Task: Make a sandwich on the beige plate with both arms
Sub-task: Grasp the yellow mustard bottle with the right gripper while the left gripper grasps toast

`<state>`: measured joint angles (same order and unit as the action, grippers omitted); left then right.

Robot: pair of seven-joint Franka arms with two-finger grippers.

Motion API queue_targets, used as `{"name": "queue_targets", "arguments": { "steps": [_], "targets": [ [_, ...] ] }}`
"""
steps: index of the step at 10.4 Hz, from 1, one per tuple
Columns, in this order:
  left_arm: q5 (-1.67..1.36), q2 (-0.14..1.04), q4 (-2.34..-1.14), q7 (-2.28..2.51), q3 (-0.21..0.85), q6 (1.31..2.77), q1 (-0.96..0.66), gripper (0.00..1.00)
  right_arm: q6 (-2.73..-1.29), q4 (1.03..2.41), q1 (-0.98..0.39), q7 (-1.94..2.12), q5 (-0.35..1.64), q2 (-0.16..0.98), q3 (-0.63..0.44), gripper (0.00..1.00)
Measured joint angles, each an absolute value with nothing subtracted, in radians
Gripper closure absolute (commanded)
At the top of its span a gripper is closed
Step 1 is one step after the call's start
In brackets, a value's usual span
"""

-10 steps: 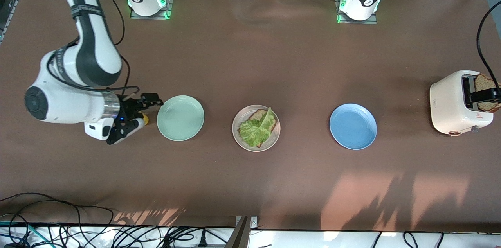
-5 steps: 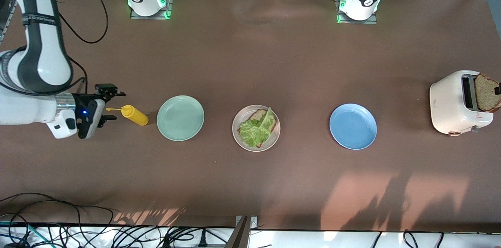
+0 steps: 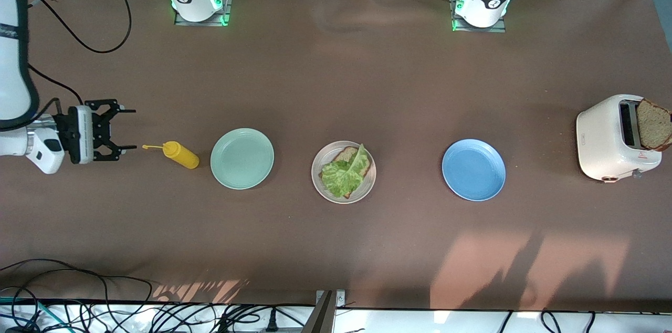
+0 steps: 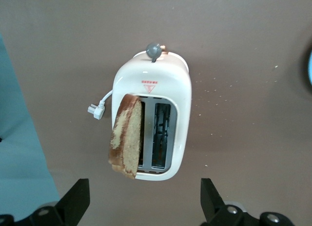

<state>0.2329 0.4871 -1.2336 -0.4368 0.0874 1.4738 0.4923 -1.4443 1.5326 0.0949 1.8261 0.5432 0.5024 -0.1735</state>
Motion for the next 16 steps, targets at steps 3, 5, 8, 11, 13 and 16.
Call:
{"name": "queue_targets", "arguments": {
  "steps": [3,5,8,11,13,16],
  "targets": [
    [0.233,0.533,-1.235,-0.441,0.087,1.475,0.506,0.00,-1.398,1.529,0.179,2.073,0.601,0.599,-0.180,0.00],
    [0.233,0.558,-1.235,-0.441,0.087,1.475,0.519,0.00,-1.382,1.496,0.216,2.168,0.622,0.688,-0.181,0.00],
    [0.233,0.591,-1.235,-0.442,0.087,1.514,0.532,0.00,-1.378,1.448,0.225,2.267,0.698,0.802,-0.179,0.00],
    [0.233,0.617,-1.236,-0.442,0.087,1.535,0.534,0.01,-1.406,1.431,0.225,2.347,0.818,0.930,-0.178,0.00],
    [0.233,0.636,-1.236,-0.442,0.087,1.536,0.535,0.02,-1.435,1.410,0.216,2.347,0.882,0.970,-0.169,0.00],
    [0.233,0.649,-1.236,-0.442,0.088,1.540,0.535,0.02,-1.482,1.398,0.185,2.330,0.950,0.974,-0.164,0.00]
  ]
}}
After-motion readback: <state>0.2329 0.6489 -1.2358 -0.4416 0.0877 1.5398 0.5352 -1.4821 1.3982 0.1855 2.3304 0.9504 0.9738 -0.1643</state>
